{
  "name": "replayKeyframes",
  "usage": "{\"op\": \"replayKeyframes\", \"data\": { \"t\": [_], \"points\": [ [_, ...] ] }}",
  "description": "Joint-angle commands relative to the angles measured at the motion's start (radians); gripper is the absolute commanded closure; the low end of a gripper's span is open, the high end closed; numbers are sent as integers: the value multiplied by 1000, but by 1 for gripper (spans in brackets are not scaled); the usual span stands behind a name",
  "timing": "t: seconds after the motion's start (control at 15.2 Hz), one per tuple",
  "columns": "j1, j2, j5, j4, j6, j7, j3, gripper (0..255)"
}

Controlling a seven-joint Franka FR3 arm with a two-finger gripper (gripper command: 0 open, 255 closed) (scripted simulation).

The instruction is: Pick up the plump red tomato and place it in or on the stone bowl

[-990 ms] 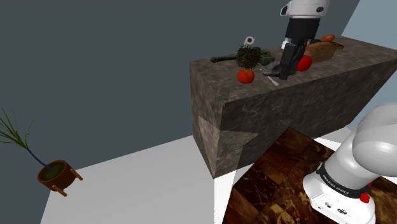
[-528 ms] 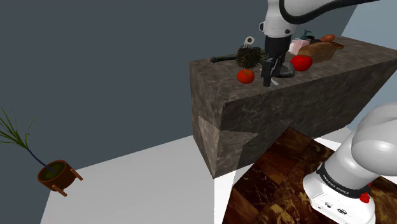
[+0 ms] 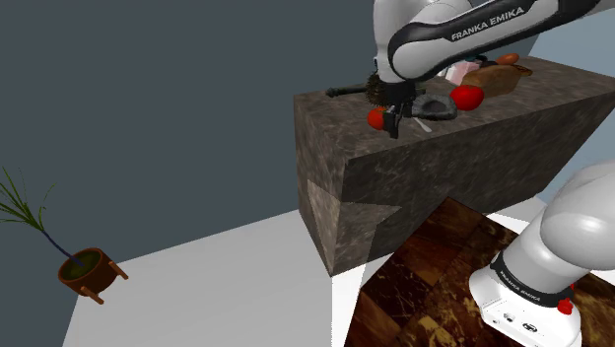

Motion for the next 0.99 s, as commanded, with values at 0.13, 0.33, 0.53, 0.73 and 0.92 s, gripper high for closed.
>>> {"op": "replayKeyframes", "data": {
  "t": [0.13, 0.33, 0.53, 0.73, 0.92],
  "points": [
    [-33, 149, -153, 64, 67, 66, 23, 0],
    [-50, 259, -276, 125, 94, 124, 31, 0],
    [-58, 371, -399, 198, 103, 182, 30, 0],
    [-57, 481, -518, 282, 97, 232, 18, 0],
    [-48, 590, -628, 376, 81, 271, -1, 0]
  ]
}}
